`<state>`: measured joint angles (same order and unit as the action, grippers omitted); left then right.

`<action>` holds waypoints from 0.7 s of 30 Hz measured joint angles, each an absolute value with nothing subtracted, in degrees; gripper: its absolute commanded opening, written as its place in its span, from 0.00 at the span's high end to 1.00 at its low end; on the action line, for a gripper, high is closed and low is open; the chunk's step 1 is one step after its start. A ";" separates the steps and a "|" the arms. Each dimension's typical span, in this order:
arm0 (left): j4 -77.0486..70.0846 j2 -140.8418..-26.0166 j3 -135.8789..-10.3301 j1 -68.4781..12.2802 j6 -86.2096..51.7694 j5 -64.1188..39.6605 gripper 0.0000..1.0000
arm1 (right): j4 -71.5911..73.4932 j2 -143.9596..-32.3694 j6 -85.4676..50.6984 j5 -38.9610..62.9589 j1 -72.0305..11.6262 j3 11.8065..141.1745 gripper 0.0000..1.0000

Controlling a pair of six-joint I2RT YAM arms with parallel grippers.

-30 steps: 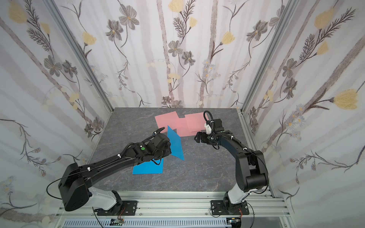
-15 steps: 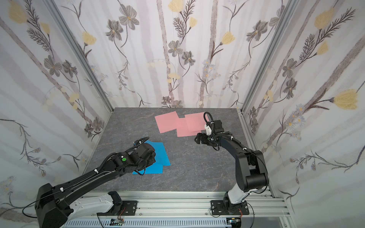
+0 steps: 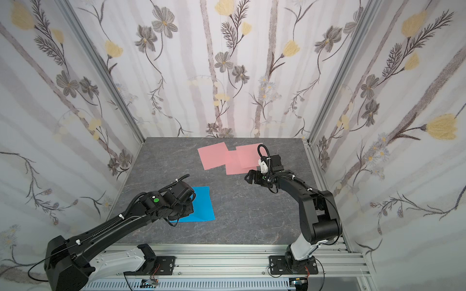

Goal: Sort the scattered colored papers by color
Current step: Place the colored paper.

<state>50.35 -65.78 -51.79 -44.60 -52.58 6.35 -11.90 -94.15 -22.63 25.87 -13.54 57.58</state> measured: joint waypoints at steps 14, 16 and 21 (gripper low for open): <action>56.14 -68.29 -54.87 -44.25 -46.65 10.68 1.00 | 10.15 -102.63 -41.19 36.71 -29.63 57.52 0.00; 56.58 -68.29 -54.74 -44.25 -46.44 11.31 1.00 | 13.58 -103.31 -43.79 37.15 -30.57 57.28 0.00; 56.77 -69.08 -53.87 -44.23 -45.82 12.86 1.00 | 22.46 -107.33 -50.85 37.43 -34.02 56.53 0.00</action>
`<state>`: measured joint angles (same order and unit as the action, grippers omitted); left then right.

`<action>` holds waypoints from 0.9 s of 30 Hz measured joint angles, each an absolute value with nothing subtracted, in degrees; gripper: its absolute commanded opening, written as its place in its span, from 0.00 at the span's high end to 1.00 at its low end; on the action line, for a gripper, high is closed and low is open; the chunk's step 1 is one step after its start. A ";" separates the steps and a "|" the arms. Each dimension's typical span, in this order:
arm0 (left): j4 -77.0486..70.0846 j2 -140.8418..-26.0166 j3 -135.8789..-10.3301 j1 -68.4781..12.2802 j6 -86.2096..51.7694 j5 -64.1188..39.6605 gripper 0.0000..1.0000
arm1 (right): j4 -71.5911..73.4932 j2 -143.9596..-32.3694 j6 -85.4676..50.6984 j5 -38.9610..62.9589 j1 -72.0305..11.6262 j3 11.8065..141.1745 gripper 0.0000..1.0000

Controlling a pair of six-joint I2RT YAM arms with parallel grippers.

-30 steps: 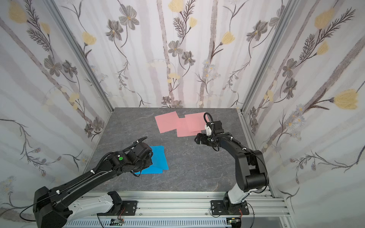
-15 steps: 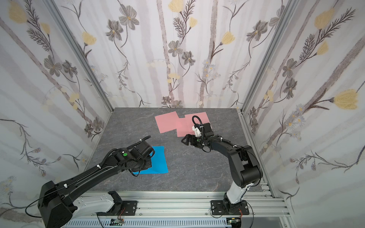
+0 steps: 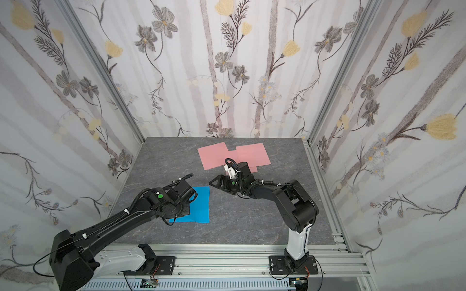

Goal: Sort the scattered colored papers by color
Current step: Place the colored paper.

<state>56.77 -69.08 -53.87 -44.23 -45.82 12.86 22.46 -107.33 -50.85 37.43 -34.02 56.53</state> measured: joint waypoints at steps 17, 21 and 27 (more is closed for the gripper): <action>55.53 -71.90 -54.61 -43.77 -43.51 17.12 1.00 | 36.07 -115.26 -60.88 37.41 -40.14 58.98 0.00; 55.13 -71.90 -54.87 -43.48 -43.46 17.63 1.00 | 36.07 -116.36 -61.04 37.41 -40.91 59.37 0.00; 55.09 -71.90 -54.87 -43.18 -43.51 18.37 1.00 | 36.03 -117.56 -61.01 37.34 -41.30 60.12 0.00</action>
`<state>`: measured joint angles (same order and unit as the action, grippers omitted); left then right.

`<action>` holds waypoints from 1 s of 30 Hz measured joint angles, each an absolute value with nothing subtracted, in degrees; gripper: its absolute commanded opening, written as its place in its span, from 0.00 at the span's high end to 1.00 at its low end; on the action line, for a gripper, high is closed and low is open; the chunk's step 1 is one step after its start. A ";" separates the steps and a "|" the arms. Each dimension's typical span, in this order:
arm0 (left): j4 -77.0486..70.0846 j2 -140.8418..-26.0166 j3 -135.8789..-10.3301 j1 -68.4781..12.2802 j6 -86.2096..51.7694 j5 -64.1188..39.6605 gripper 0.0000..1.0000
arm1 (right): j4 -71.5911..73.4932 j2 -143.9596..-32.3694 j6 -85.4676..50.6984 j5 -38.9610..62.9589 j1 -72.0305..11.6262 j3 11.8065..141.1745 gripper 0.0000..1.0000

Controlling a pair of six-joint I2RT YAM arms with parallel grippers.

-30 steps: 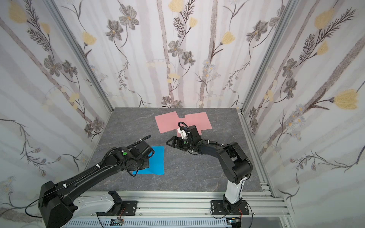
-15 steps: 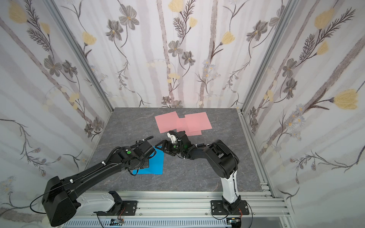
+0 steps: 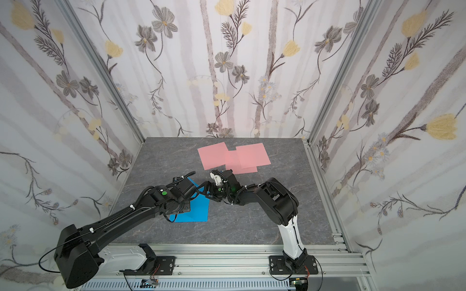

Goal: Sort the scattered colored papers by color
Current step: Place the colored paper.

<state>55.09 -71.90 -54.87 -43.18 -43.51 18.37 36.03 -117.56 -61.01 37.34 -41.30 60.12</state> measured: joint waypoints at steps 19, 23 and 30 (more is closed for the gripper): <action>54.94 -70.87 -53.28 -42.96 -45.32 19.62 1.00 | 32.97 -119.59 -58.46 36.36 -41.76 61.87 0.00; 54.65 -70.63 -53.28 -42.96 -45.50 19.62 1.00 | 32.73 -120.27 -58.08 36.21 -42.04 62.61 0.00; 54.39 -69.56 -52.53 -42.96 -46.54 19.42 0.83 | 33.58 -121.23 -57.36 36.36 -42.26 63.16 0.00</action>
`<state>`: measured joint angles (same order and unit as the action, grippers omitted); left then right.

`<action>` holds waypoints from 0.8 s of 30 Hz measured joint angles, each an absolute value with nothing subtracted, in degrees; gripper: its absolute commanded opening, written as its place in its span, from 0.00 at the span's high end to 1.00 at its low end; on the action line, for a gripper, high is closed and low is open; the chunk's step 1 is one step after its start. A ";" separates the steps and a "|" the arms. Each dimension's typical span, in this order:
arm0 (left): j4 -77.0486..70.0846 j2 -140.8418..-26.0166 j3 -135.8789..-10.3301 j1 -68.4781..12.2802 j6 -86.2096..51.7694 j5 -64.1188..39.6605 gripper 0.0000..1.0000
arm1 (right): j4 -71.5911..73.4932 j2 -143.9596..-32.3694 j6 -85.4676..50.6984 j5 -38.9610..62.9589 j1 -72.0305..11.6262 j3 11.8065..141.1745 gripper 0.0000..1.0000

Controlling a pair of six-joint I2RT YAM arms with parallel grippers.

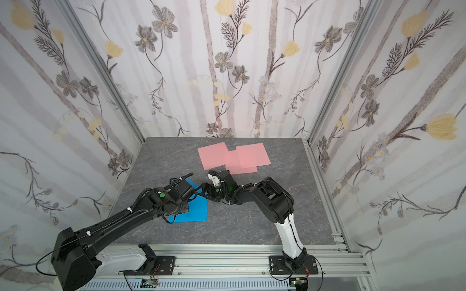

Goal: Sort the scattered colored papers by color
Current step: Place the colored paper.

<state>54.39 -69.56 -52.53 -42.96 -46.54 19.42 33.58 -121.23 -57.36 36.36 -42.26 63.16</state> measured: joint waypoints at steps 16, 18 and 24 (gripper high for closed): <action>58.17 -65.84 -54.89 -42.98 -48.93 23.40 0.51 | 34.02 -121.45 -56.97 36.29 -42.35 63.20 0.00; 59.13 -64.05 -54.98 -42.98 -49.78 24.62 0.50 | 34.02 -121.47 -56.97 36.21 -42.37 63.20 0.00; 57.10 -61.10 -49.47 -42.87 -51.37 24.95 0.50 | 34.04 -121.47 -56.99 36.05 -42.37 63.18 0.00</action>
